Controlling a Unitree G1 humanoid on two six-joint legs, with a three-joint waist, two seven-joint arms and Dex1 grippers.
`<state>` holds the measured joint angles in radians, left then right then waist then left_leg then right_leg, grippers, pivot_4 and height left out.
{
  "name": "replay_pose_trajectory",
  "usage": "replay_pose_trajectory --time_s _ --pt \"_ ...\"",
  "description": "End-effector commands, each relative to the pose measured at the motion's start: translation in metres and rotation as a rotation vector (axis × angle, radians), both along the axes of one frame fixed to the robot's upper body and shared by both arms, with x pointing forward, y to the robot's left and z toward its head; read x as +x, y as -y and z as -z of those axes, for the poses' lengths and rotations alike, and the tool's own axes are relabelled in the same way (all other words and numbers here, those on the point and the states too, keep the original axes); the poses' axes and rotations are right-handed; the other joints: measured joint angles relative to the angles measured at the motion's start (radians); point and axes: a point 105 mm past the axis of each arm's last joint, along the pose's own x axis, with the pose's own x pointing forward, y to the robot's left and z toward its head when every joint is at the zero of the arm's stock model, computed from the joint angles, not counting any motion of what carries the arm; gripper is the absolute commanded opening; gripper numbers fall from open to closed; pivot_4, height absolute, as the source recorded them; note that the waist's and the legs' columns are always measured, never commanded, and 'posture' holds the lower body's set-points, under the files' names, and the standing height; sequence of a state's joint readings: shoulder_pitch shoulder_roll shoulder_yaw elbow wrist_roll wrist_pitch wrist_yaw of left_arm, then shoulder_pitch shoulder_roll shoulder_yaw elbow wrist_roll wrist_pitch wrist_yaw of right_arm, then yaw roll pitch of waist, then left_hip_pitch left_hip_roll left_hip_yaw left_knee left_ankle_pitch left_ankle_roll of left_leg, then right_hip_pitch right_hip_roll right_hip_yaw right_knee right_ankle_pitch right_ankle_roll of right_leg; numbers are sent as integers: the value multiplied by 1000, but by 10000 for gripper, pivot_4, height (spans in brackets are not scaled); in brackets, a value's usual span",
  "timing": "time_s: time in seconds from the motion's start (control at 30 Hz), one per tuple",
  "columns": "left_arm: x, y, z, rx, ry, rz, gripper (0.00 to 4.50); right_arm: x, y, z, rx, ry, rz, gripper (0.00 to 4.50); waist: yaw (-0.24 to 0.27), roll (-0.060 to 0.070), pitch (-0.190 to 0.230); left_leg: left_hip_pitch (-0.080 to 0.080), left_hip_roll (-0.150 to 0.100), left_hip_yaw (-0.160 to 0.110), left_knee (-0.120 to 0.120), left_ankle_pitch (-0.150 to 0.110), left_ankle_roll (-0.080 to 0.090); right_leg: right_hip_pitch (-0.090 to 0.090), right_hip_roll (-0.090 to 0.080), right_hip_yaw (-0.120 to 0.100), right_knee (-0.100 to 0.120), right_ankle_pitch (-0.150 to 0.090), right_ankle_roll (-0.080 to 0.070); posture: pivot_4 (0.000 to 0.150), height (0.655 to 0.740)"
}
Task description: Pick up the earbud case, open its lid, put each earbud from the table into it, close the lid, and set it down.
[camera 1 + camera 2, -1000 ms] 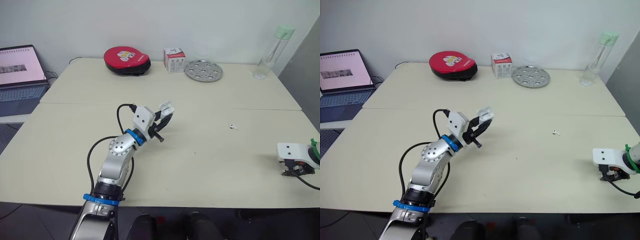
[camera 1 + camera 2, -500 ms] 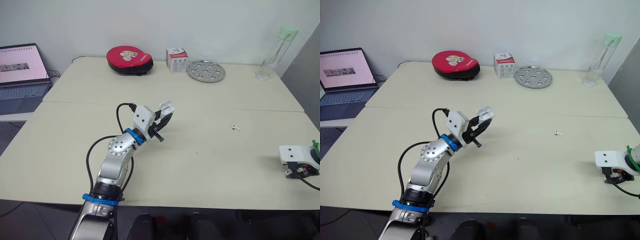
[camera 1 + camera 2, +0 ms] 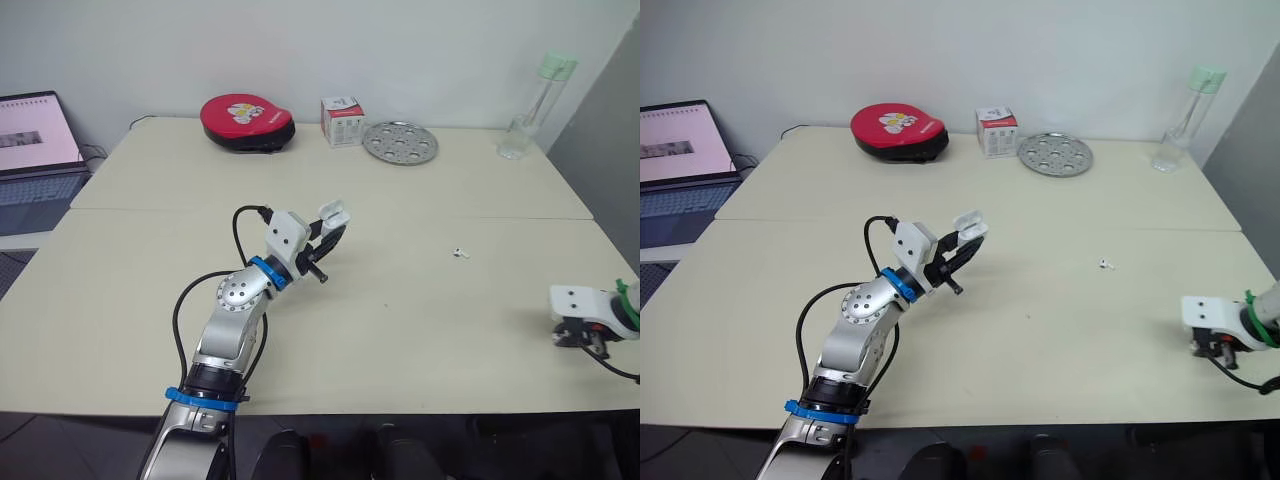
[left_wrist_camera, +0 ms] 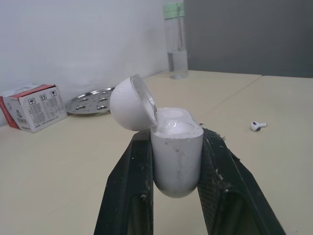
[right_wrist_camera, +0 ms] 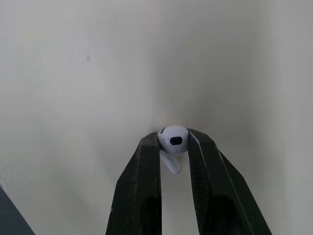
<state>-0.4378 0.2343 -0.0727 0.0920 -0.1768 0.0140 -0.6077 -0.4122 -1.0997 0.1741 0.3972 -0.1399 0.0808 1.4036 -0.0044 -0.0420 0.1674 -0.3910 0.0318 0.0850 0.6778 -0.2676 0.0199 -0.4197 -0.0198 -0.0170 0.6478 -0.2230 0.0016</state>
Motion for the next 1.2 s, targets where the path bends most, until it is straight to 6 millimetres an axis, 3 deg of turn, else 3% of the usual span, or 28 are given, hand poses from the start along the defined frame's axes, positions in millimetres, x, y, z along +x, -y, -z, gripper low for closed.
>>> replay_pose_trajectory --time_s 0.03,0.1,0.17,0.27,0.37,0.53,0.73,1.2 --pt "0 4 -13 -20 51 22 7699 29 -75 -34 358 120 9 4037 -14 0 0 1 1 0 0 0 0 0 1 0 0 0 -1 1500 7400" --pt "1 6 -13 -36 49 25 7699 48 -130 -79 699 213 64 4037 -25 4 2 1 1 0 -1 1 -1 -1 1 0 3 1 -1 1500 7400" --pt "2 8 -14 -45 51 31 7699 53 -176 -125 1021 219 113 4037 -26 8 5 0 1 0 -1 2 -3 -4 1 1 8 1 -2 1500 7400" --pt "4 12 -19 -53 73 38 7699 50 -215 -164 1249 239 128 4037 -7 10 4 -6 -1 -1 0 2 -4 -12 -1 0 16 0 -4 1500 7400" --pt "5 15 -29 -71 103 50 7699 50 -241 -188 1408 275 179 4037 13 9 4 -11 -2 -4 0 2 -4 -16 -2 -2 15 0 -5 1500 7400" --pt "11 17 -46 -100 146 54 7699 55 -264 -183 1468 328 260 4037 15 9 4 -16 -5 -1 3 1 -2 -19 -4 1 13 1 -2 1500 7400" --pt "10 24 -57 -122 160 78 7699 60 -269 -170 1463 357 316 4037 3 9 4 -15 -4 -1 2 1 -1 -20 -2 1 13 1 -2 1500 7400" --pt "6 30 -58 -115 171 100 7699 63 -274 -138 1392 303 406 4037 -2 9 4 -15 -3 -1 1 1 -1 -21 0 1 14 1 -2 1500 7400"
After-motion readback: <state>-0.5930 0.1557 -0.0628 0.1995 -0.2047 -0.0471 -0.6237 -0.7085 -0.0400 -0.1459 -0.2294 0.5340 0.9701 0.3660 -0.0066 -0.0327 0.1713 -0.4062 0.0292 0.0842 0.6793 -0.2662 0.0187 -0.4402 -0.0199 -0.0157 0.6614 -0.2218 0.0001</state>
